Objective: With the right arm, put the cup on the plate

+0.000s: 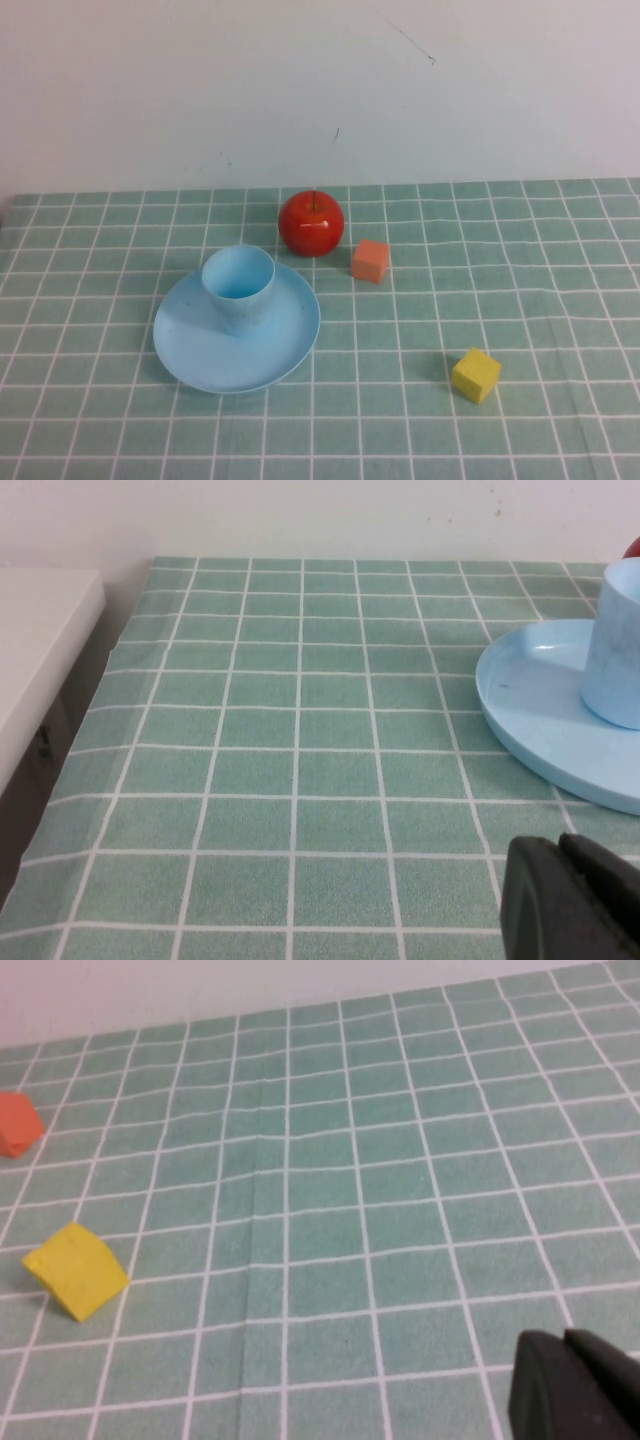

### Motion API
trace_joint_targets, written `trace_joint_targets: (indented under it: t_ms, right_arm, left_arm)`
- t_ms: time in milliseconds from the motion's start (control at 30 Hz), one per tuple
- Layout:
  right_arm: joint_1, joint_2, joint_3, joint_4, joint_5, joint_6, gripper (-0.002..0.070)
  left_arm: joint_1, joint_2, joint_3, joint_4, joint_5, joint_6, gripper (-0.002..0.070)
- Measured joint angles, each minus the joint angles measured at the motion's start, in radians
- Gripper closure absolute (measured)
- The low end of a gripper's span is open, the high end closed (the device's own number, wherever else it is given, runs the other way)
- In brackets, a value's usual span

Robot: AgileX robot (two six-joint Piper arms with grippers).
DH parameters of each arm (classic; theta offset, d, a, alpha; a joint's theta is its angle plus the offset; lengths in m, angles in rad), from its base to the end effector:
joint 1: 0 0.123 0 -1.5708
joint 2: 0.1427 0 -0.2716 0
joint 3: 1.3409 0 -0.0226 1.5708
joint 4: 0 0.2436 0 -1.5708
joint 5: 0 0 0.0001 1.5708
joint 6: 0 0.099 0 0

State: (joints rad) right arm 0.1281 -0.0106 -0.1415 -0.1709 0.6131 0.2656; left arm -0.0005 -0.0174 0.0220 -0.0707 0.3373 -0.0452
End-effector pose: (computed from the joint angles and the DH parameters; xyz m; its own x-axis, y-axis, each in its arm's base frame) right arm 0.0548 -0.0027 0.2030 -0.3576 0.0794 -0.9305 0.0082 0.9966 0.0819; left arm 0.0672 -0.0024 0.1746 -0.2522 -0.1115 -0.9612 -0.0051 0.9935 -0.1140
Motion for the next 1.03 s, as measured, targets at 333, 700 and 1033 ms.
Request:
trace_joint_targets:
  t_ms: [333, 700, 1033]
  right_arm:
    - [-0.051, 0.0, 0.13, 0.034, -0.076, 0.0, 0.0679]
    - [-0.062, 0.0, 0.161, 0.075, -0.22, -0.181, 0.0679]
    - [-0.2, 0.0, 0.169, 0.068, -0.261, -0.295, 0.0679]
  left_arm:
    - [0.0, 0.0, 0.0, 0.0, 0.0, 0.0, 0.0678]
    - [0.0, 0.0, 0.0, -0.002, 0.0, 0.0, 0.0678]
    - [0.0, 0.0, 0.0, -0.002, 0.0, 0.0, 0.0678]
